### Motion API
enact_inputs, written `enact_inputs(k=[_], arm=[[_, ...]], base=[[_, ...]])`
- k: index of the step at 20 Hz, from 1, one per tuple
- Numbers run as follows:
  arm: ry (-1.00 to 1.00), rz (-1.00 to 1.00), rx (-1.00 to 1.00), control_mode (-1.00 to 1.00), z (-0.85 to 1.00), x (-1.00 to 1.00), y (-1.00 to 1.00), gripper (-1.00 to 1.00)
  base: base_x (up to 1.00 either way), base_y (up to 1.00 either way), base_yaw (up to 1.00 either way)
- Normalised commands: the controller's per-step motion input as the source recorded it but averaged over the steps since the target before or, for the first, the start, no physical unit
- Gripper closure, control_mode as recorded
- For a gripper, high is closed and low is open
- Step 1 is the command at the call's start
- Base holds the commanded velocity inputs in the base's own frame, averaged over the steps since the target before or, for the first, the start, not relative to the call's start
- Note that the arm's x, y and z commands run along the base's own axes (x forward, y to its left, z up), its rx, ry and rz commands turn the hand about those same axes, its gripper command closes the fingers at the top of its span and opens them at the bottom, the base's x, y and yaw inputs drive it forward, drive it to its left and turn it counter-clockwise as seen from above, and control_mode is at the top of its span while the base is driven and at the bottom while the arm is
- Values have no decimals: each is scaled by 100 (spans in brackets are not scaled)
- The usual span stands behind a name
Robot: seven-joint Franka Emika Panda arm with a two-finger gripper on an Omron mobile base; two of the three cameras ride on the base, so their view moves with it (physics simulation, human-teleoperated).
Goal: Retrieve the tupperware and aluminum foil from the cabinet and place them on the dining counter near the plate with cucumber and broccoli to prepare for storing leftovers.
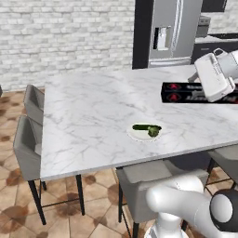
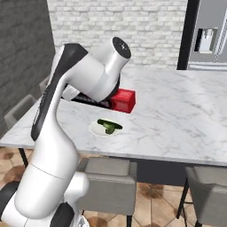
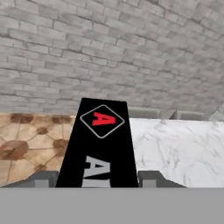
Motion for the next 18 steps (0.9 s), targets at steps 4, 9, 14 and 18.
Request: enact_inputs(k=[4,9,14,18], arm=[[3,-9,1,-100,-41,85,-13,100],[8,-24,6,-100,-36,89,-7,100],[7,-46,7,-100,-30,52,-2,100],[-1,-74,6,-100,-67,25,0,100]], base=[[0,0,0],[0,0,0],[0,0,0],[0,0,0]])
